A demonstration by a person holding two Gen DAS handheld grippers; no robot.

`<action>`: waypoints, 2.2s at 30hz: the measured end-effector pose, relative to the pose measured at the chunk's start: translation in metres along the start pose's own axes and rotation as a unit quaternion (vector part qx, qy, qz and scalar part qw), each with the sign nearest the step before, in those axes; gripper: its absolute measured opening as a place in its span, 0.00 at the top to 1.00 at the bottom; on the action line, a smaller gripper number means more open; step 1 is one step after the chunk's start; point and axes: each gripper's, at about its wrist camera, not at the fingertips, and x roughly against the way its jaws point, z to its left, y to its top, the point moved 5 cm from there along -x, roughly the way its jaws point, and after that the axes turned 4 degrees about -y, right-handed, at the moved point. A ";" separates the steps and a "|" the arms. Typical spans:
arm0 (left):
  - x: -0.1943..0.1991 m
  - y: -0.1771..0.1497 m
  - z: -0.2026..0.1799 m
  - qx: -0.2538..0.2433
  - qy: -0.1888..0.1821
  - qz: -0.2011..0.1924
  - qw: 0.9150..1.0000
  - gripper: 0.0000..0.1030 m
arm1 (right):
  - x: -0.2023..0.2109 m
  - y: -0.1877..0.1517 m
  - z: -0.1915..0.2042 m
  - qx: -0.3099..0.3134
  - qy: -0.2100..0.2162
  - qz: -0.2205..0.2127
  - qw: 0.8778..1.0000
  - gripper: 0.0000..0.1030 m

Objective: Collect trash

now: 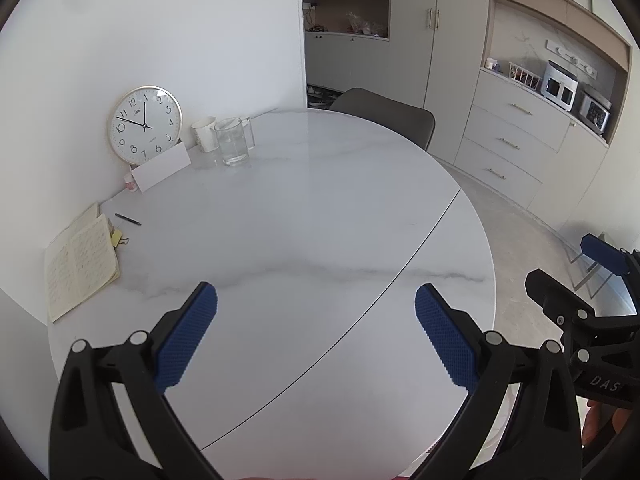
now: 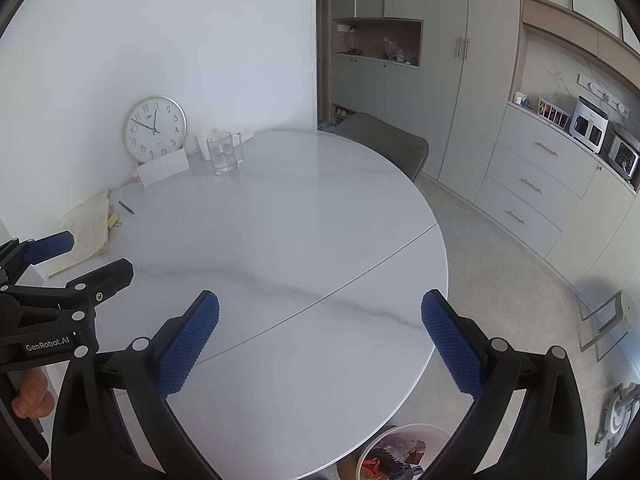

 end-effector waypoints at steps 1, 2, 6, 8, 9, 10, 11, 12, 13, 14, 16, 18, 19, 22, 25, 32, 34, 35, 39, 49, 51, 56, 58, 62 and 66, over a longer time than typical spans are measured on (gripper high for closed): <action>-0.001 0.000 0.001 0.000 0.000 0.002 1.000 0.08 | -0.001 0.000 0.001 0.001 0.000 0.002 1.000 0.02; -0.002 0.000 0.001 0.000 -0.001 0.003 1.000 0.08 | -0.001 -0.001 0.001 0.002 0.000 0.002 1.000 0.02; -0.002 0.001 0.002 0.000 0.000 0.002 1.000 0.08 | -0.002 -0.001 0.002 0.002 -0.002 0.004 1.000 0.02; -0.002 0.001 0.003 0.001 0.000 0.003 1.000 0.08 | -0.003 -0.002 0.002 0.001 -0.002 0.006 1.000 0.02; -0.003 0.001 0.003 0.001 0.000 0.004 1.000 0.08 | -0.003 -0.002 0.002 0.001 -0.002 0.007 1.000 0.02; -0.003 0.001 0.003 0.002 -0.001 0.005 1.000 0.08 | -0.004 -0.003 0.002 0.001 -0.001 0.008 1.000 0.02; -0.003 0.001 0.004 0.003 -0.001 0.006 1.000 0.08 | -0.004 -0.003 0.002 0.002 -0.001 0.009 1.000 0.02; -0.003 0.001 0.004 0.004 -0.003 0.006 1.000 0.08 | -0.005 -0.003 0.002 0.001 -0.002 0.010 1.000 0.02; -0.003 0.001 0.004 0.004 -0.003 0.006 1.000 0.08 | -0.005 -0.004 0.002 0.002 -0.002 0.011 1.000 0.02; -0.003 0.001 0.005 0.003 -0.001 0.006 1.000 0.08 | -0.004 -0.004 0.002 0.002 -0.002 0.011 1.000 0.02; -0.004 0.001 0.005 0.002 -0.002 0.007 1.000 0.08 | -0.004 -0.005 0.002 0.002 -0.003 0.011 1.000 0.02; -0.005 0.000 0.005 0.002 -0.001 0.009 1.000 0.08 | -0.005 -0.006 0.002 0.001 -0.003 0.013 1.000 0.02; -0.005 0.000 0.006 0.001 -0.002 0.009 1.000 0.08 | -0.005 -0.006 0.002 0.001 -0.003 0.013 1.000 0.02; -0.006 0.000 0.006 0.000 0.000 0.012 1.000 0.08 | -0.005 -0.006 0.001 0.000 -0.003 0.015 1.000 0.02; -0.007 -0.001 0.006 0.002 0.002 0.015 1.000 0.08 | -0.005 -0.007 0.000 0.001 -0.004 0.016 1.000 0.02; -0.007 -0.002 0.006 0.003 0.003 0.016 1.000 0.08 | -0.006 -0.010 -0.002 0.000 -0.006 0.018 1.000 0.02; -0.007 -0.002 0.006 0.003 0.003 0.016 1.000 0.08 | -0.005 -0.010 -0.002 0.000 -0.007 0.018 1.000 0.02; -0.007 -0.003 0.006 0.003 0.003 0.016 1.000 0.08 | -0.006 -0.010 -0.002 0.000 -0.006 0.018 1.000 0.02; -0.007 -0.003 0.007 0.004 0.004 0.015 1.000 0.08 | -0.006 -0.010 -0.002 0.001 -0.007 0.020 1.000 0.02; -0.007 -0.003 0.010 0.004 0.005 0.015 1.000 0.08 | -0.003 -0.014 -0.005 0.002 -0.010 0.022 1.000 0.02; -0.007 -0.003 0.011 0.004 0.006 0.015 1.000 0.08 | -0.003 -0.014 -0.005 0.002 -0.011 0.022 1.000 0.02; -0.007 -0.003 0.013 0.006 0.003 0.014 1.000 0.08 | -0.002 -0.015 -0.005 0.002 -0.012 0.024 1.000 0.02; -0.007 -0.003 0.014 0.006 0.005 0.012 1.000 0.08 | -0.001 -0.016 -0.005 0.002 -0.013 0.025 1.000 0.02; -0.008 -0.005 0.015 0.009 0.000 0.013 1.000 0.08 | -0.001 -0.017 -0.005 0.003 -0.014 0.026 1.000 0.02; -0.007 -0.005 0.015 0.007 0.008 0.008 1.000 0.08 | 0.000 -0.018 -0.007 0.002 -0.015 0.028 0.999 0.02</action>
